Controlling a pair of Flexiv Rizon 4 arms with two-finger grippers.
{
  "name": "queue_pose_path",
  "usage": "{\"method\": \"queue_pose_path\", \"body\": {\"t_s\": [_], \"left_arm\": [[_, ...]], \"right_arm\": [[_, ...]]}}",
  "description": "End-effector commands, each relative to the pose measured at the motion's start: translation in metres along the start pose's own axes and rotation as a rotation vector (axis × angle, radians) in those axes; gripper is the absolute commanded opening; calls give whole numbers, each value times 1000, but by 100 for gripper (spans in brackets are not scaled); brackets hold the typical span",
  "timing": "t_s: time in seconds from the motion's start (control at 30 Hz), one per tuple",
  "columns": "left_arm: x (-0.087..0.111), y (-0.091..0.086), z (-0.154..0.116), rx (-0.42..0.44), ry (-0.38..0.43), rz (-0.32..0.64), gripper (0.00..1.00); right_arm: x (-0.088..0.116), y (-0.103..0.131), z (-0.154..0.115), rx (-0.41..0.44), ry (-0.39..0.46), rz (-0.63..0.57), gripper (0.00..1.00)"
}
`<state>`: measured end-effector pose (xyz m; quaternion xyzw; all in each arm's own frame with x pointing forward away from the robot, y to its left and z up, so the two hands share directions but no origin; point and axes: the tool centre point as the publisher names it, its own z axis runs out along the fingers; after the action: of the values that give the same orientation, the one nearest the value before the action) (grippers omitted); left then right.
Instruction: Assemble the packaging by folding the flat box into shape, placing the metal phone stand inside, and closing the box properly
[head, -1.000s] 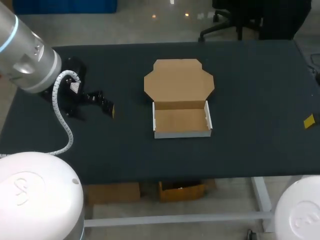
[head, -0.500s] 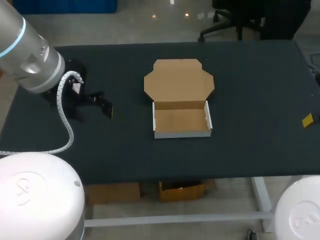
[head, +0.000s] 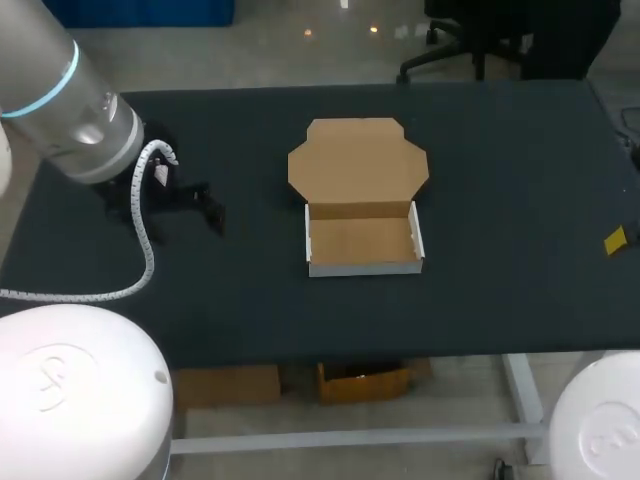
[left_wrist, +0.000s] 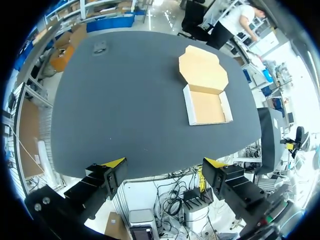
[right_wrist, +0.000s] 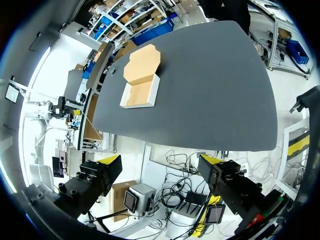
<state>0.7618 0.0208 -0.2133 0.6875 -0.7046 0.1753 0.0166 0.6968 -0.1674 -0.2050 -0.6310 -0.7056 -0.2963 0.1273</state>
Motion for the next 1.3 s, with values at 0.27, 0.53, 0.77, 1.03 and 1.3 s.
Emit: {"method": "queue_pose_path", "body": {"t_s": [0.27, 0.53, 0.77, 1.03, 1.3], "left_arm": [[-18, -28, 34, -45, -52, -81, 100], [-30, -37, 53, -50, -116, -110, 100], [-50, -52, 71, -90, -131, -138, 100], [-74, -63, 92, -132, -131, -169, 100], [-95, -82, 113, -177, -135, -177, 100]], "right_arm": [[0, -1, -1, -1, 2, -1, 100], [0, -1, -1, -1, 2, -1, 100], [0, -1, -1, -1, 2, -1, 100], [0, -1, -1, -1, 2, -1, 100], [0, -1, -1, -1, 2, -1, 100]]}}
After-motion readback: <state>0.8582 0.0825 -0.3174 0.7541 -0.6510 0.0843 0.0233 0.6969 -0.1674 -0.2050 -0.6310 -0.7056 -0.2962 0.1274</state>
